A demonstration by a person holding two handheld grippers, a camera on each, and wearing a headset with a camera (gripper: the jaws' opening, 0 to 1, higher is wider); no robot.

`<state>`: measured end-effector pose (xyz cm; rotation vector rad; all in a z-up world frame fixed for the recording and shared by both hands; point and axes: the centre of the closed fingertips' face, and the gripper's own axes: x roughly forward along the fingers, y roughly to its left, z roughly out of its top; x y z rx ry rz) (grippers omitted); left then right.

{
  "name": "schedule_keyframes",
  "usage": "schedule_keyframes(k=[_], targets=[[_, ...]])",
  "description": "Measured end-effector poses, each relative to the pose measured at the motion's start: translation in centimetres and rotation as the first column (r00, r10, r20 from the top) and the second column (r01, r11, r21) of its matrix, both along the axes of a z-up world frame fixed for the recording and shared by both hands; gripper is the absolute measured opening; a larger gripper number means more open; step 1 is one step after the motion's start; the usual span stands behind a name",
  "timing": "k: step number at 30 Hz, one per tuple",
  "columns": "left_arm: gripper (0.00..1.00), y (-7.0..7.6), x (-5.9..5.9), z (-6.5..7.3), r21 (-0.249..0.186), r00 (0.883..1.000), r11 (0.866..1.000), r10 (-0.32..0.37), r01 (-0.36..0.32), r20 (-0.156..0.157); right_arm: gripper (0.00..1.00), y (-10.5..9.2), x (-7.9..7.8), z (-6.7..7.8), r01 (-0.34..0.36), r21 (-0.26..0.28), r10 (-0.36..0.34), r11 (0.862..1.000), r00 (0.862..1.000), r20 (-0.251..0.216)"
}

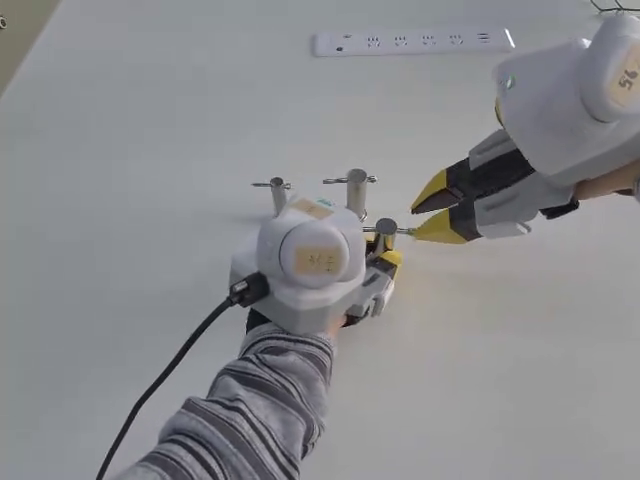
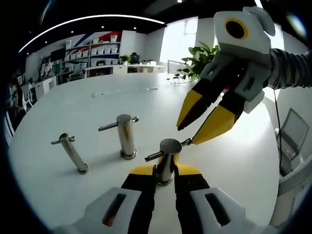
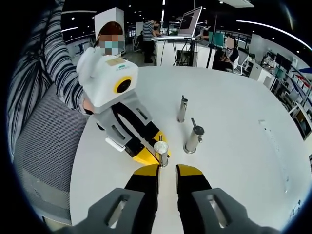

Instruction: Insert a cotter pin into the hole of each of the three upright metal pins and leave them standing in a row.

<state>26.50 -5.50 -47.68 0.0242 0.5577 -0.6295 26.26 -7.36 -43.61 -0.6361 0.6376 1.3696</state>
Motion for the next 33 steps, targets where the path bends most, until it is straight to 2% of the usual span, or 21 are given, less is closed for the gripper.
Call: schedule_keyframes(k=[2,6,9,22,33], targets=[[0.11,0.0,0.0,0.0,0.001,1.0,1.0,0.009,-0.009,0.0,0.06,0.0,-0.2,0.0,0.012,0.016,-0.012,1.0,1.0,-0.018],[0.11,0.0,0.0,0.0,-0.003,1.0,1.0,0.018,-0.018,-0.004,0.0,0.2,-0.5,-0.1,-0.001,0.021,0.002,1.0,1.0,-0.013],[0.11,0.0,0.0,0.0,-0.005,1.0,1.0,0.027,-0.027,-0.006,0.0,0.6,-0.9,-0.1,-0.006,0.023,0.006,1.0,1.0,-0.014],[0.11,0.1,0.0,0.0,-0.01,0.998,0.998,0.055,-0.055,-0.013,0.0,1.5,-0.6,0.0,-0.035,0.034,0.035,0.999,0.999,0.014],[0.12,0.2,-0.1,-0.1,-0.016,0.998,0.998,0.061,-0.061,-0.03,0.0,1.6,-0.6,0.0,-0.014,0.038,0.014,0.999,1.0,0.005]])
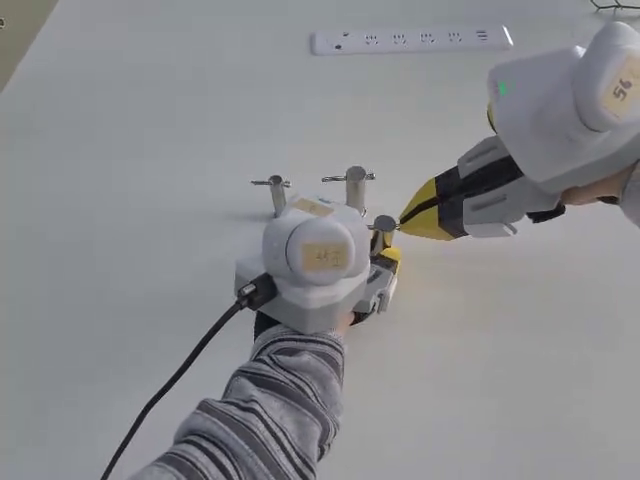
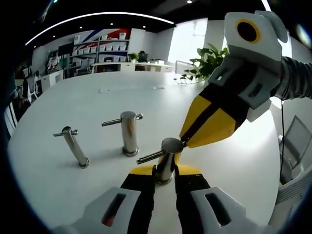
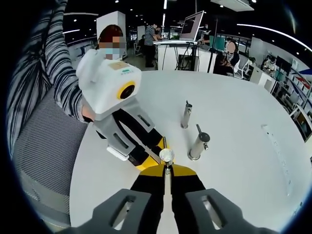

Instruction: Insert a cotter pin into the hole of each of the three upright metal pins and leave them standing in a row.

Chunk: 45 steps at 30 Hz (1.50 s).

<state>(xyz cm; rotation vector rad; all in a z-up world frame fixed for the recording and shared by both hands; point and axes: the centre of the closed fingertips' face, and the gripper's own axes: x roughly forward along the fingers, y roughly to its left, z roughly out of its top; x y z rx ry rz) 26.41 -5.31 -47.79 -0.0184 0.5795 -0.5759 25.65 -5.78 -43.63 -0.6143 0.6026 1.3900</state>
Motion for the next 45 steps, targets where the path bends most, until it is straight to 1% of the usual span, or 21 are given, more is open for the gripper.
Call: schedule_keyframes(k=[2,3,4,5,7,11,14,16,20,25,28,33,34,37,40,45], targets=[[0.13,0.0,0.0,0.0,0.015,1.0,1.0,-0.01,0.01,0.002,0.0,0.1,0.0,0.0,-0.002,-0.001,0.002,1.0,1.0,0.005],[0.15,0.1,0.0,0.0,0.019,1.0,1.0,-0.01,0.01,0.005,0.01,0.1,0.1,0.0,0.001,-0.002,-0.001,1.0,1.0,0.005],[0.19,0.2,0.0,0.0,0.027,1.0,1.0,-0.01,0.009,0.005,0.03,0.2,0.0,0.0,0.007,-0.001,-0.007,1.0,1.0,-0.004],[0.2,0.3,0.0,0.0,0.034,1.0,0.999,-0.011,0.011,0.006,0.06,0.2,0.0,0.0,0.012,-0.002,-0.012,1.0,1.0,-0.009],[0.23,0.4,0.0,0.1,0.044,1.0,0.999,-0.022,0.022,0.012,0.09,0.3,0.0,0.1,0.02,0.001,-0.02,1.0,1.0,-0.016],[0.3,0.5,-0.1,0.3,0.062,0.999,0.997,-0.044,0.043,0.024,0.11,0.6,-0.1,0.2,0.025,0.008,-0.025,1.0,1.0,-0.016],[0.34,0.6,-0.3,0.3,0.059,0.998,0.997,-0.052,0.051,0.019,0.14,1.0,0.0,0.1,0.036,0.011,-0.036,0.999,0.999,-0.015],[0.37,0.5,-0.5,0.5,0.055,0.998,0.997,-0.062,0.061,0.02,0.15,1.2,0.1,-0.1,0.039,0.007,-0.039,0.999,0.999,-0.015],[0.43,0.6,-0.7,0.7,0.053,0.997,0.996,-0.076,0.075,0.024,0.15,1.7,-0.4,-0.6,0.045,0.0,-0.045,0.999,0.999,-0.024],[0.49,0.8,-0.8,1.2,0.036,0.996,0.996,-0.081,0.08,0.03,0.15,2.0,-0.5,-1.1,0.061,0.0,-0.061,0.998,0.997,-0.037],[0.52,0.8,-0.9,1.6,0.031,0.996,0.996,-0.085,0.084,0.034,0.15,2.4,-0.4,-1.3,0.072,0.009,-0.071,0.997,0.997,-0.038],[0.57,1.0,-1.0,1.8,0.023,0.996,0.996,-0.082,0.081,0.034,0.11,2.5,-0.3,-1.6,0.07,-0.002,-0.07,0.998,0.997,-0.029],[0.58,1.1,-1.0,1.8,0.022,0.996,0.996,-0.083,0.082,0.034,0.09,2.5,-0.4,-1.6,0.068,0.0,-0.068,0.998,0.997,-0.035],[0.59,1.3,-1.2,2.1,0.024,0.996,0.996,-0.086,0.085,0.036,0.09,2.5,-0.4,-1.5,0.063,0.001,-0.063,0.998,0.997,-0.033],[0.61,1.7,-1.5,2.4,0.021,0.995,0.996,-0.087,0.087,0.042,0.09,2.5,-0.4,-1.5,0.062,0.002,-0.062,0.998,0.997,-0.043],[0.65,2.5,-2.1,2.8,0.027,0.994,0.995,-0.097,0.096,0.054,0.08,2.4,-0.3,-1.5,0.044,0.002,-0.044,0.999,0.998,-0.035]])
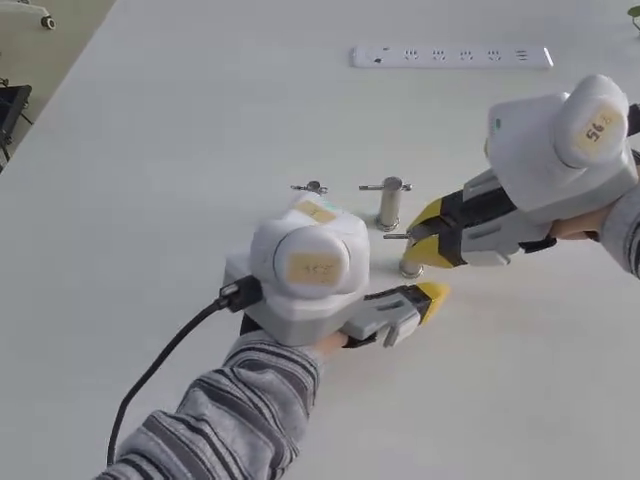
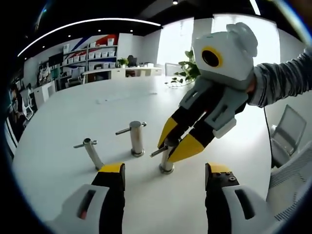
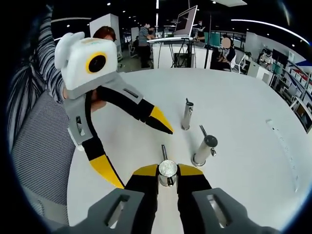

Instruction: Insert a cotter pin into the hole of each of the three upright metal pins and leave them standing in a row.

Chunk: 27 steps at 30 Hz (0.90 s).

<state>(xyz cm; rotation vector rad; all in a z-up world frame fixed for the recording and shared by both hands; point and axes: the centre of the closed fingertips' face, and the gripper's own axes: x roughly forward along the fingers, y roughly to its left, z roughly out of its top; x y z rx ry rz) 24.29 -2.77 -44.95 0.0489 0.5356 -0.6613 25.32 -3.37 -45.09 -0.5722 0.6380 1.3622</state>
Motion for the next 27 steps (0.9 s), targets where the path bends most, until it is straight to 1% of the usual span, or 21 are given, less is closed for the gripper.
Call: schedule_keyframes(k=[4,6,8,9,12,15,17,18,20,21,23,25,27], targets=[[0.69,0.9,-0.3,0.5,0.0,1.0,1.0,0.003,-0.003,0.009,0.08,-0.4,0.4,0.2,0.001,-0.001,-0.001,1.0,1.0,0.011],[0.7,1.6,-0.4,0.8,0.008,1.0,1.0,0.005,-0.005,0.022,0.08,-0.7,0.7,0.4,0.009,0.003,-0.009,1.0,1.0,0.012],[0.73,2.3,-0.5,1.0,0.009,1.0,1.0,0.012,-0.012,0.028,0.08,-1.0,1.0,0.6,0.014,0.003,-0.014,1.0,1.0,0.014],[0.74,2.7,-0.4,1.1,0.01,0.999,1.0,0.026,-0.026,0.031,0.08,-1.3,1.2,0.6,0.017,-0.001,-0.016,1.0,1.0,0.018],[0.76,3.5,-0.6,1.4,0.005,0.998,0.999,0.044,-0.044,0.034,0.08,-1.8,1.7,0.6,0.022,-0.009,-0.022,1.0,0.999,0.023],[0.78,4.0,-1.0,1.8,-0.004,0.998,0.999,0.046,-0.046,0.042,0.08,-2.3,2.2,0.7,0.028,-0.014,-0.027,1.0,0.999,0.026],[0.8,4.3,-1.2,2.0,0.005,0.998,0.999,0.041,-0.042,0.053,0.08,-2.6,2.6,0.8,0.031,-0.015,-0.031,0.999,0.999,0.028],[0.8,4.6,-1.3,2.1,0.018,0.997,0.999,0.039,-0.04,0.062,0.08,-2.8,2.8,0.9,0.036,-0.015,-0.036,0.999,0.999,0.025],[0.83,4.9,-1.3,2.2,0.026,0.997,0.999,0.041,-0.043,0.069,0.08,-3.0,3.0,0.9,0.037,-0.016,-0.037,0.999,0.999,0.026],[0.83,5.2,-1.3,2.3,0.026,0.997,0.999,0.043,-0.045,0.07,0.08,-3.3,3.3,0.9,0.04,-0.02,-0.04,0.999,0.999,0.028],[0.83,5.5,-1.2,2.5,0.008,0.996,0.999,0.052,-0.053,0.069,0.08,-3.5,3.6,0.9,0.046,-0.024,-0.045,0.999,0.998,0.031],[0.85,5.8,-1.1,2.8,0.005,0.996,0.998,0.055,-0.055,0.073,0.08,-3.7,3.9,0.9,0.05,-0.026,-0.049,0.998,0.998,0.032],[0.86,6.0,-1.0,3.0,0.001,0.995,0.998,0.058,-0.058,0.079,0.08,-4.1,4.7,0.8,0.051,-0.027,-0.05,0.998,0.998,0.032]])
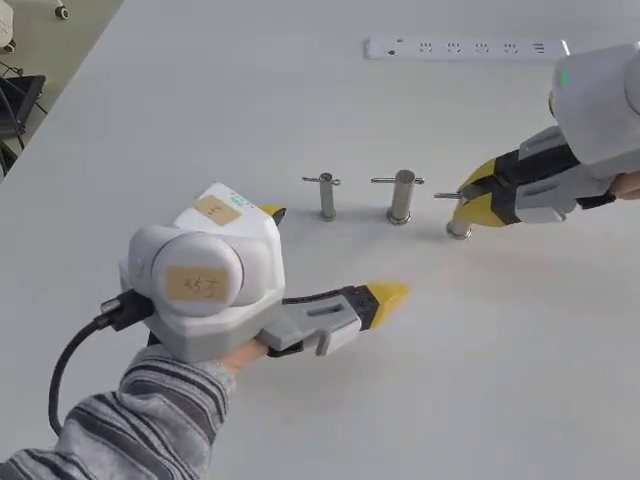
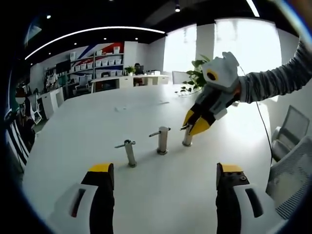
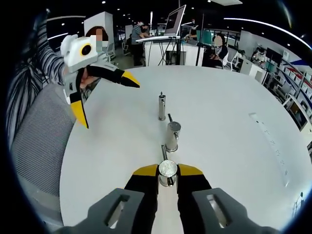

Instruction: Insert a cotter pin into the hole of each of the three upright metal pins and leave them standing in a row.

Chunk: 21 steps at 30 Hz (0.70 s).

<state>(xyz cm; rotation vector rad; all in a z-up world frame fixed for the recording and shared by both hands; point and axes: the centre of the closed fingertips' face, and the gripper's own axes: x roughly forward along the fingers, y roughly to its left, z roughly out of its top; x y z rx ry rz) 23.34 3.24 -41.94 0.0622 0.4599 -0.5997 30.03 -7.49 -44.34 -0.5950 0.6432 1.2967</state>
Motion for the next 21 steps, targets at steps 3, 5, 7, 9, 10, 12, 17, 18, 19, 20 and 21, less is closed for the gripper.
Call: schedule_keyframes(k=[3,5,7,9,10,12,17,18,19,20,21], targets=[[0.88,0.4,0.2,0.2,0.001,1.0,1.0,-0.001,0.001,0.005,0.08,-0.2,0.4,-0.1,-0.001,-0.004,0.001,1.0,1.0,0.001],[0.92,0.8,0.3,0.2,0.003,1.0,1.0,0.0,0.0,0.001,0.08,-0.5,0.9,-0.3,0.005,-0.005,-0.005,1.0,1.0,0.001],[0.95,1.1,0.3,0.4,-0.005,1.0,1.0,-0.001,0.001,0.006,0.08,-0.6,1.3,-0.4,0.011,-0.004,-0.011,1.0,1.0,0.005],[0.96,1.4,0.3,0.6,-0.009,1.0,1.0,0.001,-0.001,0.011,0.08,-0.7,1.6,-0.5,0.016,-0.003,-0.016,1.0,1.0,0.005],[0.97,1.5,0.3,0.7,-0.009,1.0,1.0,0.001,-0.001,0.013,0.08,-0.8,1.8,-0.5,0.018,-0.004,-0.018,1.0,1.0,0.005],[0.98,1.8,0.3,0.9,-0.005,1.0,1.0,0.001,0.0,0.017,0.08,-0.8,1.7,-0.5,0.022,-0.005,-0.022,1.0,1.0,0.004],[0.99,2.2,0.4,1.1,-0.024,1.0,1.0,0.007,-0.006,0.01,0.08,-1.1,2.0,-0.7,0.012,-0.014,-0.012,1.0,1.0,0.004],[0.99,2.2,0.4,1.1,-0.023,1.0,1.0,0.006,-0.006,0.011,0.08,-1.1,2.2,-0.7,0.012,-0.014,-0.012,1.0,1.0,0.004],[0.99,2.2,0.4,1.1,-0.023,1.0,1.0,0.004,-0.003,0.011,0.08,-1.2,2.2,-0.7,0.014,-0.011,-0.014,1.0,1.0,0.002],[0.99,2.3,0.5,1.1,-0.021,1.0,1.0,0.004,-0.004,0.01,0.08,-1.2,2.3,-0.7,0.012,-0.01,-0.012,1.0,1.0,0.002],[0.99,2.3,0.5,1.0,-0.019,1.0,1.0,0.003,-0.003,0.008,0.08,-1.2,2.3,-0.7,0.01,-0.01,-0.01,1.0,1.0,0.001]])
